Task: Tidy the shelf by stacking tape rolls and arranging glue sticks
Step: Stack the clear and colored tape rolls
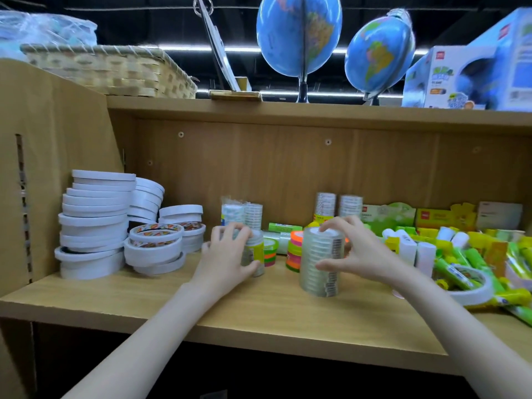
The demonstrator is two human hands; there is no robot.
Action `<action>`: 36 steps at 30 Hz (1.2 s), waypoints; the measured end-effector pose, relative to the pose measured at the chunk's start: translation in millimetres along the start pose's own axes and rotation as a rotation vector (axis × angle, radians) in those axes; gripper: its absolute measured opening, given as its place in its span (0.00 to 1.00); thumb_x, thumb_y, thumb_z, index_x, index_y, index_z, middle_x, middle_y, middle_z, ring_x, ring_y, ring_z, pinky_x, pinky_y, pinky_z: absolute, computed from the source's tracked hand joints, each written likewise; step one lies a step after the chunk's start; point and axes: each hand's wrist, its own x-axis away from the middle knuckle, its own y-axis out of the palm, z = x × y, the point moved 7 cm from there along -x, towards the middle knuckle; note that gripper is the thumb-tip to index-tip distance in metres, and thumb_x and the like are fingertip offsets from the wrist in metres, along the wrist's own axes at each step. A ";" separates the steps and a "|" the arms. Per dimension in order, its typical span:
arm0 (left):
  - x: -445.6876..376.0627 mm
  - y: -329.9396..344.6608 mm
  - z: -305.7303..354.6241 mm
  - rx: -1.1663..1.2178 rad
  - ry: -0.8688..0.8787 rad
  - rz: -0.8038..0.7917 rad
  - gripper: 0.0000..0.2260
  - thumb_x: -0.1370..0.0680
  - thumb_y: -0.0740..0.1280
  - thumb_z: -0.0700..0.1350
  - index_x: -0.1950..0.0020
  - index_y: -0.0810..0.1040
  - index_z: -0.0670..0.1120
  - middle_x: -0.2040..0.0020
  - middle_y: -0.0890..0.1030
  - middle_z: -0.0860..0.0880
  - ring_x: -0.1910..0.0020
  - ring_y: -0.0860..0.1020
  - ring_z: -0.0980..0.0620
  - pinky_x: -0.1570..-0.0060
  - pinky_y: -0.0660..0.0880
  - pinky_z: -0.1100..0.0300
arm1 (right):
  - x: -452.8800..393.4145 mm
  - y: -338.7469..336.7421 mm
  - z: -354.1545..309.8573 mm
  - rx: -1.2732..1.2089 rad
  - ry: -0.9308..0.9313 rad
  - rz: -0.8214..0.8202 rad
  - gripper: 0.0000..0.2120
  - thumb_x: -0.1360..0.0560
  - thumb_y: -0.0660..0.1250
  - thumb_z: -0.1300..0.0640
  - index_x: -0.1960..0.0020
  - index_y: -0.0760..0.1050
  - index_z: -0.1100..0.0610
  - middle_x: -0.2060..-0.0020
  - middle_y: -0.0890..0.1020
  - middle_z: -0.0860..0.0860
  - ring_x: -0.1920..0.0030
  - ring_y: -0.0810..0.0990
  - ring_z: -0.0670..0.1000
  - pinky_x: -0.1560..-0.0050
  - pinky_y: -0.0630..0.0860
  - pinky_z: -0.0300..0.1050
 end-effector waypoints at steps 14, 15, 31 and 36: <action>3.7 -14.9 -44.9 0.505 -0.146 0.120 0.29 0.33 0.55 0.57 0.33 0.66 0.50 0.33 0.68 0.50 0.33 0.61 0.50 0.34 0.58 0.54 | -49.9 72.4 -74.1 -0.145 -0.194 0.000 0.35 0.31 0.74 0.53 0.29 0.61 0.55 0.35 0.67 0.50 0.41 0.71 0.47 0.41 0.65 0.35; 3.9 -13.6 -43.1 0.443 -0.126 0.118 0.32 0.33 0.53 0.62 0.31 0.65 0.52 0.32 0.67 0.51 0.32 0.60 0.50 0.32 0.58 0.51 | -50.3 73.1 -73.9 -0.149 -0.197 -0.017 0.36 0.31 0.74 0.54 0.29 0.60 0.55 0.35 0.67 0.51 0.41 0.72 0.48 0.40 0.66 0.37; -3.1 2.4 -26.0 0.168 -0.029 0.034 0.39 0.37 0.49 0.71 0.29 0.57 0.56 0.30 0.63 0.54 0.31 0.58 0.51 0.31 0.57 0.47 | -46.7 49.5 8.3 0.668 -0.179 -0.162 0.27 0.29 0.68 0.51 0.33 0.63 0.54 0.39 0.69 0.51 0.40 0.67 0.55 0.43 0.66 0.47; -1.3 1.2 -23.8 0.193 -0.017 0.067 0.38 0.37 0.49 0.70 0.29 0.58 0.55 0.31 0.64 0.53 0.32 0.58 0.51 0.31 0.58 0.48 | -47.2 59.9 -9.7 0.206 -0.232 -0.170 0.25 0.31 0.71 0.58 0.37 0.68 0.55 0.45 0.70 0.46 0.46 0.72 0.48 0.50 0.68 0.40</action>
